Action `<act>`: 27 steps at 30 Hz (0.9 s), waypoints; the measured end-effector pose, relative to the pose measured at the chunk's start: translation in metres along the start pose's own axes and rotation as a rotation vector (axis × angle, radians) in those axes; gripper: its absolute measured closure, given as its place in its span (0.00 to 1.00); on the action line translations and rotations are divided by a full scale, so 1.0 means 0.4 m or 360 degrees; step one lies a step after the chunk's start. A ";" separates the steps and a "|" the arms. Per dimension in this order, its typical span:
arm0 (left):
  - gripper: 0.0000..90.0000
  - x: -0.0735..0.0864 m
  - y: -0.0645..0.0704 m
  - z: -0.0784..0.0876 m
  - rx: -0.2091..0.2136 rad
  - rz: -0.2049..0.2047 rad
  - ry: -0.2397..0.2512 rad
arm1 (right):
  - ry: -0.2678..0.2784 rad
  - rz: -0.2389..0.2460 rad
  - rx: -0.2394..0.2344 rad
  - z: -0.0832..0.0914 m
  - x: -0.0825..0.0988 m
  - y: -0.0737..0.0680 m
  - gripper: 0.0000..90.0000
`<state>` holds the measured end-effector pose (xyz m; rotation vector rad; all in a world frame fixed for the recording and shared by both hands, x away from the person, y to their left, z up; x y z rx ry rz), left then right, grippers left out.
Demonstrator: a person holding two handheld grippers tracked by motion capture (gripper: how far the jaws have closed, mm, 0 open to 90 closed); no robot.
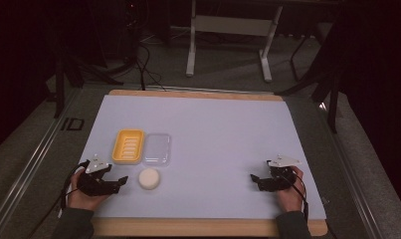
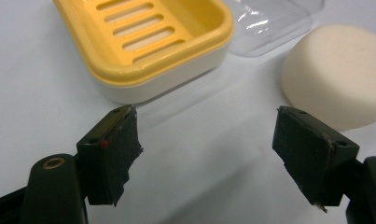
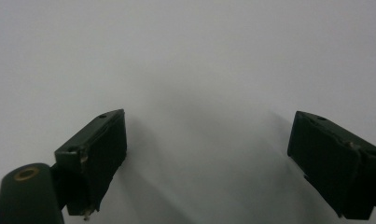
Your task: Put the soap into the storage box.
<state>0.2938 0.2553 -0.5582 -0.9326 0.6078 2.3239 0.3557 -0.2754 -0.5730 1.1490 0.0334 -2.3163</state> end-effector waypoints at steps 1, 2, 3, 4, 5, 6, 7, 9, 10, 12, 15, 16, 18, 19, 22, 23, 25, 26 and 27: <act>0.26 0.000 0.000 0.000 0.0000 0.0000 0.0000 | 0.0005 0.0000 -0.0007 0.001 0.000 -0.001 0.13; 0.26 -0.001 0.002 0.002 0.0011 0.0001 0.0006 | 0.0005 0.0000 -0.0007 0.001 0.000 -0.001 0.13; 0.26 -0.002 0.005 0.003 0.0033 -0.0002 0.0010 | 0.0015 0.0005 -0.0009 0.002 0.000 0.000 0.13; 0.26 -0.007 0.015 0.007 0.0095 -0.0006 0.0028 | 0.0032 -0.0003 -0.0005 0.004 0.000 0.000 0.13; 0.26 -0.007 0.015 0.007 0.0095 -0.0006 0.0028 | 0.0042 0.0008 -0.0014 0.006 0.000 -0.001 0.13; 0.26 -0.011 0.021 0.008 0.0114 -0.0018 0.0040 | 0.0042 0.0008 -0.0014 0.006 0.000 -0.001 0.13; 0.26 -0.014 0.025 0.009 0.0121 -0.0029 0.0042 | 0.0049 0.0015 -0.0012 0.007 0.000 -0.003 0.13; 0.26 -0.021 0.035 0.010 0.0124 -0.0054 0.0030 | 0.0054 0.0039 0.0007 0.008 0.000 -0.005 0.15; 0.26 -0.021 0.035 0.010 0.0124 -0.0054 0.0030 | 0.0054 0.0039 0.0007 0.008 0.000 -0.005 0.15; 0.26 -0.021 0.039 0.010 0.0135 -0.0062 0.0013 | 0.0068 0.0037 0.0014 0.011 0.000 -0.007 0.15; 0.26 -0.020 0.038 0.008 0.0138 -0.0062 -0.0005 | 0.0100 0.0001 0.0006 0.015 -0.001 -0.001 0.15; 0.26 -0.020 0.038 0.008 0.0138 -0.0062 -0.0005 | 0.0100 0.0001 0.0006 0.015 -0.001 -0.001 0.15; 0.26 -0.021 0.041 0.008 0.0149 -0.0077 -0.0018 | 0.0118 -0.0007 -0.0001 0.017 -0.001 0.001 0.15; 0.26 -0.022 0.044 0.008 0.0165 -0.0094 -0.0026 | 0.0129 -0.0007 -0.0002 0.019 -0.001 0.001 0.15; 0.26 -0.020 0.045 0.008 0.0194 -0.0108 -0.0042 | 0.0135 -0.0005 -0.0003 0.020 -0.001 0.000 0.15; 0.26 -0.019 0.045 0.011 0.0208 -0.0109 -0.0041 | 0.0137 -0.0007 -0.0004 0.020 -0.001 0.001 0.15; 0.26 -0.014 0.042 0.018 0.0209 -0.0121 -0.0060 | 0.0146 -0.0009 -0.0004 0.021 -0.001 0.001 0.15; 0.26 -0.014 0.042 0.018 0.0209 -0.0121 -0.0060 | 0.0146 -0.0009 -0.0004 0.021 -0.001 0.001 0.15; 0.26 -0.013 0.041 0.022 0.0211 -0.0127 -0.0071 | 0.0147 -0.0010 -0.0005 0.021 -0.001 0.001 0.15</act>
Point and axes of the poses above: each handheld gripper's, and its own axes: z roughly backward along the jaws, x roughly out of its underside, y roughly to its right, the point moved 5 cm from there along -z, roughly forward along the jaws, and after that the axes turned 14 degrees about x, right-handed, at the moved point
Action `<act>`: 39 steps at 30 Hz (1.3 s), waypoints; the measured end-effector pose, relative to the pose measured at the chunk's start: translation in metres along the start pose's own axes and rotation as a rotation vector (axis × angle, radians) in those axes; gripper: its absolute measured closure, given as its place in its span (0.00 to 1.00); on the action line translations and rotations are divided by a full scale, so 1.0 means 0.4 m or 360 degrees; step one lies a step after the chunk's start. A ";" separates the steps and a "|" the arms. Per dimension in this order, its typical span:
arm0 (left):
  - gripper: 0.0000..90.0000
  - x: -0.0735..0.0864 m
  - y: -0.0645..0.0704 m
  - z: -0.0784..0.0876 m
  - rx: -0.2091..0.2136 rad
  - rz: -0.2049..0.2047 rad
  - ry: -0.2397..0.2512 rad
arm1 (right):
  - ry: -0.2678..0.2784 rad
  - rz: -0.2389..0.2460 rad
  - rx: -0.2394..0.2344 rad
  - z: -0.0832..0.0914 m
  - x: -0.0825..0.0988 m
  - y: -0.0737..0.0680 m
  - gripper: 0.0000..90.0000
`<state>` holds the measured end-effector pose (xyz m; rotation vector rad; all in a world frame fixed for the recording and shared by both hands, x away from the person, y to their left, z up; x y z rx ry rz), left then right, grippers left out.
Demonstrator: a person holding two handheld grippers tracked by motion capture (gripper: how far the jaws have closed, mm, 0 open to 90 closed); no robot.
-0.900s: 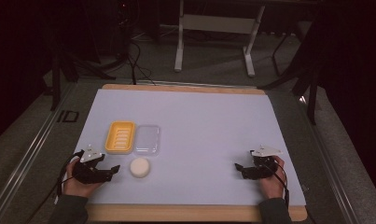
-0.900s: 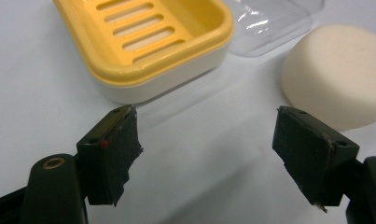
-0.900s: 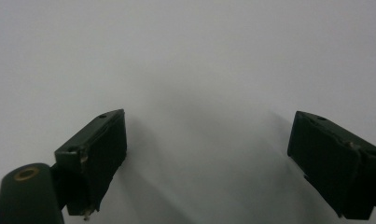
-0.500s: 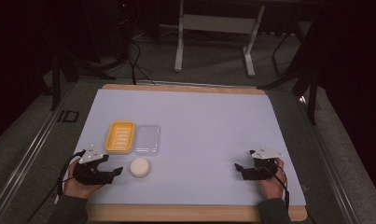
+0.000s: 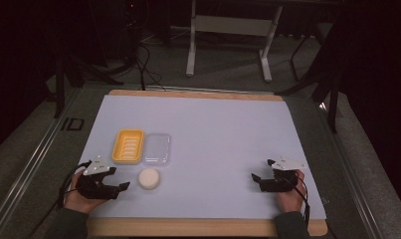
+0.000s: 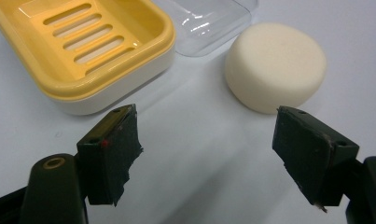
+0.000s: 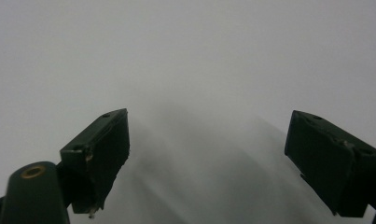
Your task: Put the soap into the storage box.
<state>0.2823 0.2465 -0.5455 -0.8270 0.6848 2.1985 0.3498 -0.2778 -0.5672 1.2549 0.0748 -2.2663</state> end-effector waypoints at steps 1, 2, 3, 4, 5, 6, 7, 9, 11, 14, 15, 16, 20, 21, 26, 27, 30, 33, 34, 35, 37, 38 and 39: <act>0.26 0.000 -0.001 0.004 0.0008 -0.0006 -0.0015 | 0.0002 0.0000 0.0000 0.000 0.000 0.000 0.15; 0.26 0.000 -0.002 0.005 0.0002 -0.0015 -0.0027 | 0.0005 -0.0001 0.0000 0.001 0.000 0.000 0.15; 0.26 0.000 -0.002 0.005 0.0002 -0.0015 -0.0027 | 0.0005 -0.0001 0.0000 0.001 0.000 0.000 0.15; 0.26 0.000 -0.005 0.007 0.0004 -0.0020 -0.0050 | 0.0011 -0.0004 -0.0001 0.002 0.000 0.001 0.15; 0.26 0.000 -0.005 0.007 0.0004 -0.0020 -0.0050 | 0.0011 -0.0004 -0.0001 0.002 0.000 0.001 0.15; 0.26 -0.003 -0.009 0.007 0.0007 -0.0029 -0.0073 | 0.0018 -0.0010 -0.0006 0.004 0.000 0.001 0.15; 0.26 -0.005 -0.010 0.005 0.0009 -0.0032 -0.0080 | 0.0023 -0.0015 -0.0008 0.004 0.000 0.001 0.15; 0.27 -0.007 -0.010 0.004 0.0010 -0.0041 -0.0093 | 0.0026 -0.0018 -0.0009 0.005 0.000 0.002 0.15; 0.27 -0.012 -0.009 -0.001 0.0021 -0.0072 -0.0132 | 0.0029 -0.0020 -0.0009 0.005 0.000 0.002 0.15; 0.27 -0.022 -0.006 -0.011 0.0026 -0.0110 -0.0182 | 0.0040 -0.0017 -0.0008 0.006 -0.001 0.003 0.16; 0.26 -0.022 -0.006 -0.011 0.0026 -0.0110 -0.0182 | 0.0042 -0.0018 -0.0009 0.006 -0.001 0.003 0.16; 0.27 -0.027 -0.004 -0.015 0.0026 -0.0130 -0.0205 | 0.0043 -0.0019 -0.0009 0.007 -0.001 0.002 0.16; 0.27 -0.039 0.000 -0.020 0.0037 -0.0161 -0.0237 | 0.0043 -0.0012 -0.0004 0.007 0.000 0.002 0.16; 0.26 -0.039 0.000 -0.020 0.0037 -0.0161 -0.0237 | 0.0043 -0.0012 -0.0004 0.007 0.000 0.002 0.16; 0.26 -0.055 0.005 -0.028 0.0050 -0.0204 -0.0274 | 0.0047 -0.0014 -0.0004 0.008 0.000 0.001 0.16; 0.26 -0.055 0.005 -0.028 0.0050 -0.0204 -0.0274 | 0.0047 -0.0014 -0.0004 0.008 0.000 0.001 0.16; 0.26 -0.060 0.006 -0.029 0.0062 -0.0214 -0.0281 | 0.0052 -0.0017 -0.0004 0.008 -0.001 0.002 0.16; 0.27 -0.064 0.010 -0.031 0.0077 -0.0229 -0.0293 | 0.0056 -0.0013 -0.0002 0.008 -0.001 0.002 0.16; 0.26 -0.068 0.014 -0.033 0.0086 -0.0243 -0.0304 | 0.0059 -0.0011 -0.0001 0.009 -0.001 0.002 0.15; 0.27 -0.068 0.014 -0.033 0.0086 -0.0243 -0.0304 | 0.0059 -0.0011 -0.0001 0.009 -0.001 0.002 0.15; 0.26 -0.070 0.016 -0.033 0.0095 -0.0253 -0.0312 | 0.0060 -0.0011 -0.0001 0.009 -0.001 0.002 0.16; 0.26 -0.075 0.020 -0.036 0.0106 -0.0267 -0.0324 | 0.0065 -0.0013 -0.0002 0.009 -0.001 0.002 0.16; 0.26 -0.077 0.021 -0.037 0.0112 -0.0277 -0.0332 | 0.0065 -0.0013 -0.0002 0.009 -0.001 0.002 0.16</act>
Point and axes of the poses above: each handheld gripper's, and its own axes: z roughly backward along the jaws, x roughly out of its underside, y roughly to its right, the point moved 5 cm from there along -z, roughly forward along the jaws, and after that the axes turned 14 degrees about x, right-handed, at the moved point
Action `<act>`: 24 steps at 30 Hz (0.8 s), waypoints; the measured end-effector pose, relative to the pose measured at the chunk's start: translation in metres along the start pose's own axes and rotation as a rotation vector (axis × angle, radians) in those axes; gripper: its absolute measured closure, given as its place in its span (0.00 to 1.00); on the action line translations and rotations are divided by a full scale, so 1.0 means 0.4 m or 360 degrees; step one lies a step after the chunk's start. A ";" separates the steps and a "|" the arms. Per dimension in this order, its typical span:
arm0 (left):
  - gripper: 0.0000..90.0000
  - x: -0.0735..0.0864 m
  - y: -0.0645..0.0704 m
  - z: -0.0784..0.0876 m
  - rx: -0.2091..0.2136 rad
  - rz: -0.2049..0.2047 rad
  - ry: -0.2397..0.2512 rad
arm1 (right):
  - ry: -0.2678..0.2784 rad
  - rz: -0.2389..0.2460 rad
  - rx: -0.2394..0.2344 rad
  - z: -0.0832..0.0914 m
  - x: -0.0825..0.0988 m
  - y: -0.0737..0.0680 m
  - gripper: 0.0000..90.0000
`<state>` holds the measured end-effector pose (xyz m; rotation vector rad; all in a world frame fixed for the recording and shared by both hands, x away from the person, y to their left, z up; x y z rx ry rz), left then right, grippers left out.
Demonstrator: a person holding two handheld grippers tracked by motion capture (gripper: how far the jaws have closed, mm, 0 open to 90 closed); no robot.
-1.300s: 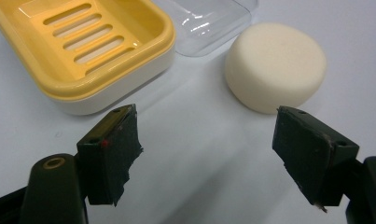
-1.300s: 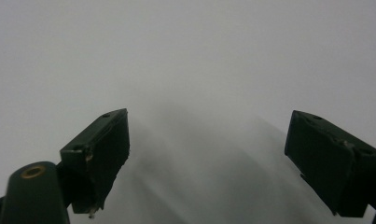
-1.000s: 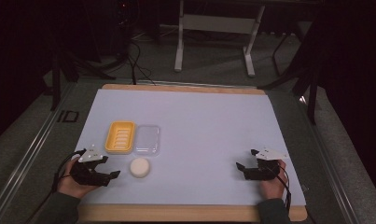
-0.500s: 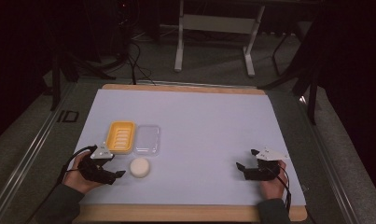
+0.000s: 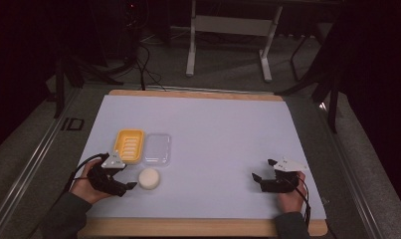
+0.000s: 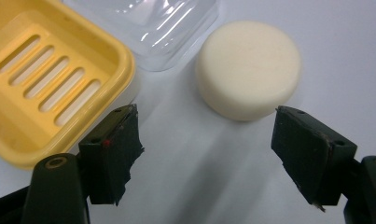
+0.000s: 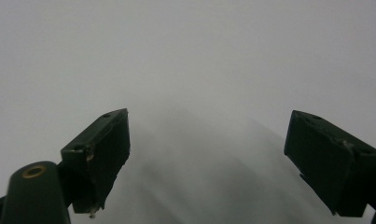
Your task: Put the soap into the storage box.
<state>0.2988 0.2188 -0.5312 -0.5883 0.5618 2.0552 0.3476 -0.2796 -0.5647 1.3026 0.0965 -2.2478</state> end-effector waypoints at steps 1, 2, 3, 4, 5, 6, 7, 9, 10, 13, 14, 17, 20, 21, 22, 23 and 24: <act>0.26 -0.002 0.001 -0.001 0.0005 -0.0005 -0.0010 | 0.0002 -0.0003 0.0000 0.000 0.000 0.000 0.16; 0.26 -0.004 0.001 -0.002 0.0008 -0.0009 -0.0017 | 0.0005 -0.0003 0.0001 0.001 0.000 0.000 0.16; 0.26 -0.006 0.002 -0.003 0.0014 -0.0014 -0.0024 | 0.0005 -0.0004 0.0001 0.001 0.000 0.000 0.16; 0.26 -0.007 0.002 -0.004 0.0024 -0.0022 -0.0030 | 0.0007 -0.0005 0.0003 0.002 0.000 0.000 0.16; 0.26 -0.009 0.002 -0.005 0.0032 -0.0024 -0.0035 | 0.0007 -0.0005 0.0003 0.002 0.000 0.000 0.16; 0.26 -0.010 0.001 -0.005 0.0041 -0.0025 -0.0044 | 0.0008 -0.0004 0.0002 0.002 0.000 0.000 0.15; 0.26 -0.011 0.002 -0.007 0.0044 -0.0036 -0.0061 | 0.0012 -0.0003 0.0003 0.002 0.000 0.000 0.16; 0.26 -0.012 0.003 -0.007 0.0046 -0.0041 -0.0071 | 0.0010 -0.0003 0.0003 0.002 0.000 0.000 0.16; 0.26 -0.012 0.003 -0.008 0.0049 -0.0044 -0.0081 | 0.0010 -0.0003 0.0003 0.002 0.000 0.000 0.15; 0.26 -0.013 0.002 -0.010 0.0057 -0.0060 -0.0112 | 0.0007 -0.0007 0.0002 0.002 0.000 0.000 0.16; 0.26 -0.013 0.002 -0.010 0.0060 -0.0062 -0.0120 | 0.0007 -0.0007 0.0002 0.002 0.000 0.000 0.16; 0.26 -0.017 0.003 -0.012 0.0080 -0.0068 -0.0140 | 0.0009 -0.0004 0.0004 0.002 0.000 0.000 0.16; 0.28 -0.025 0.013 -0.016 0.0112 -0.0096 -0.0155 | 0.0004 -0.0002 0.0008 0.003 0.000 -0.001 0.16; 0.28 -0.028 0.016 -0.017 0.0115 -0.0106 -0.0164 | 0.0004 -0.0002 0.0008 0.003 0.000 -0.001 0.16; 0.28 -0.030 0.018 -0.020 0.0124 -0.0112 -0.0173 | 0.0003 0.0000 0.0009 0.003 0.000 -0.001 0.16; 0.28 -0.033 0.020 -0.022 0.0132 -0.0119 -0.0180 | 0.0003 0.0000 0.0009 0.003 0.000 -0.001 0.16; 0.28 -0.035 0.021 -0.024 0.0134 -0.0128 -0.0193 | 0.0003 -0.0001 0.0008 0.003 0.000 -0.001 0.15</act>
Point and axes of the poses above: each handheld gripper's, and its own axes: z roughly backward along the jaws, x roughly out of its underside, y roughly to its right, the point moved 5 cm from there along -z, roughly forward along the jaws, and after that the axes turned 14 degrees about x, right-handed, at the moved point
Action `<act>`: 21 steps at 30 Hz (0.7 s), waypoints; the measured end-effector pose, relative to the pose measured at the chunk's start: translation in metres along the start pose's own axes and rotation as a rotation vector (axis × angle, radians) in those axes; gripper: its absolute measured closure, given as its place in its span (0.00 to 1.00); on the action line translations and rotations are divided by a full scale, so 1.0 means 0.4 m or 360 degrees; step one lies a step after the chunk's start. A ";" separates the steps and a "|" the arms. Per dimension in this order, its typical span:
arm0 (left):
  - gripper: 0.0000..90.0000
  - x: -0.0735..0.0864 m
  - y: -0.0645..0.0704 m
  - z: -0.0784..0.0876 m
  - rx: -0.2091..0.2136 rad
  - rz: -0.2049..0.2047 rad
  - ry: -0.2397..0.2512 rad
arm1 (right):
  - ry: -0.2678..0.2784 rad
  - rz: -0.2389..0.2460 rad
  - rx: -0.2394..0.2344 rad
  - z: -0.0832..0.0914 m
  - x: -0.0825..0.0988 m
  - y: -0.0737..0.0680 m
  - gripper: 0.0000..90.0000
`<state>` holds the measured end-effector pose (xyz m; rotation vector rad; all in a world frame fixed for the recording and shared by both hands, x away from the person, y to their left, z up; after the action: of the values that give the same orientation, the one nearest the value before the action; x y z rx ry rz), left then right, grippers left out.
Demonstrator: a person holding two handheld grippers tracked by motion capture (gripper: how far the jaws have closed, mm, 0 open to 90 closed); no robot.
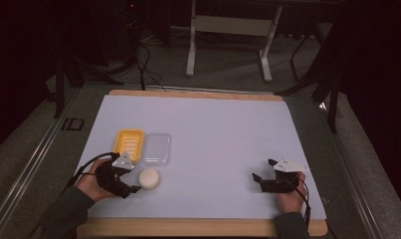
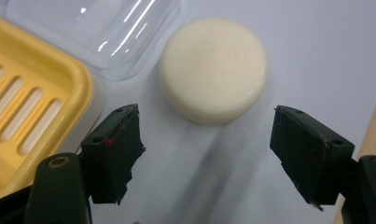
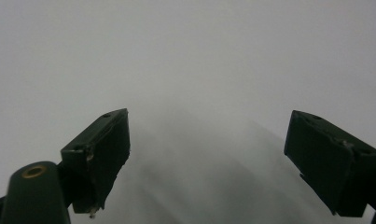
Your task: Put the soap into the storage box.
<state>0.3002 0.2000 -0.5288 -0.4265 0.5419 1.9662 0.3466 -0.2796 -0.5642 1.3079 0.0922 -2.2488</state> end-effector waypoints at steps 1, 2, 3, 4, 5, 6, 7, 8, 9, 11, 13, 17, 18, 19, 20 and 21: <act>0.27 -0.003 0.000 -0.002 0.0004 -0.0005 -0.0006 | 0.0001 0.0000 0.0000 0.000 0.000 0.000 0.15; 0.26 -0.005 0.001 -0.004 0.0009 -0.0003 -0.0015 | 0.0002 0.0001 0.0001 0.000 0.000 0.000 0.15; 0.25 -0.007 0.001 -0.006 0.0014 -0.0009 -0.0028 | 0.0002 0.0000 0.0001 0.000 0.000 0.000 0.16; 0.26 -0.008 0.001 -0.008 0.0021 -0.0013 -0.0042 | 0.0002 0.0000 0.0001 0.000 0.000 0.000 0.16; 0.26 -0.010 0.002 -0.010 0.0018 -0.0015 -0.0061 | 0.0002 0.0000 0.0001 0.000 0.000 0.000 0.16; 0.26 -0.011 0.002 -0.011 0.0021 -0.0022 -0.0078 | 0.0002 0.0001 0.0000 0.000 0.000 0.000 0.16; 0.27 -0.013 0.003 -0.013 0.0029 -0.0027 -0.0090 | 0.0001 0.0001 0.0000 0.000 0.000 0.000 0.16; 0.27 -0.015 0.003 -0.015 0.0028 -0.0023 -0.0098 | 0.0003 0.0001 0.0000 0.000 0.000 0.000 0.16; 0.27 -0.017 0.002 -0.016 0.0023 -0.0033 -0.0114 | 0.0003 0.0001 0.0000 0.000 0.000 0.000 0.15; 0.27 -0.020 0.001 -0.020 0.0030 -0.0031 -0.0130 | 0.0002 0.0001 0.0000 0.000 0.000 0.000 0.16; 0.27 -0.024 0.000 -0.024 0.0026 -0.0031 -0.0143 | 0.0002 0.0002 0.0001 0.001 0.000 0.000 0.16; 0.27 -0.030 -0.003 -0.029 0.0018 -0.0022 -0.0166 | 0.0003 0.0003 0.0001 0.001 0.000 0.000 0.16; 0.27 -0.032 -0.004 -0.031 0.0014 -0.0020 -0.0170 | 0.0003 0.0002 0.0000 0.000 0.000 0.000 0.15; 0.27 -0.034 -0.005 -0.033 0.0020 -0.0018 -0.0176 | 0.0003 0.0002 0.0000 0.000 0.000 0.000 0.15; 0.27 -0.035 -0.005 -0.035 0.0024 -0.0020 -0.0183 | 0.0003 0.0002 0.0000 0.001 0.000 0.000 0.16; 0.27 -0.038 -0.005 -0.036 0.0023 -0.0025 -0.0187 | 0.0003 0.0002 0.0001 0.001 0.000 0.000 0.15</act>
<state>0.3094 0.1816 -0.5335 -0.3029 0.4765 1.9574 0.3463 -0.2795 -0.5641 1.3097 0.0916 -2.2467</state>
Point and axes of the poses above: each handheld gripper's, and its own axes: z roughly backward along the jaws, x roughly out of its underside, y roughly to its right, the point moved 5 cm from there along -z, roughly forward along the jaws, and after that the axes turned 14 degrees about x, right-handed, at the moved point
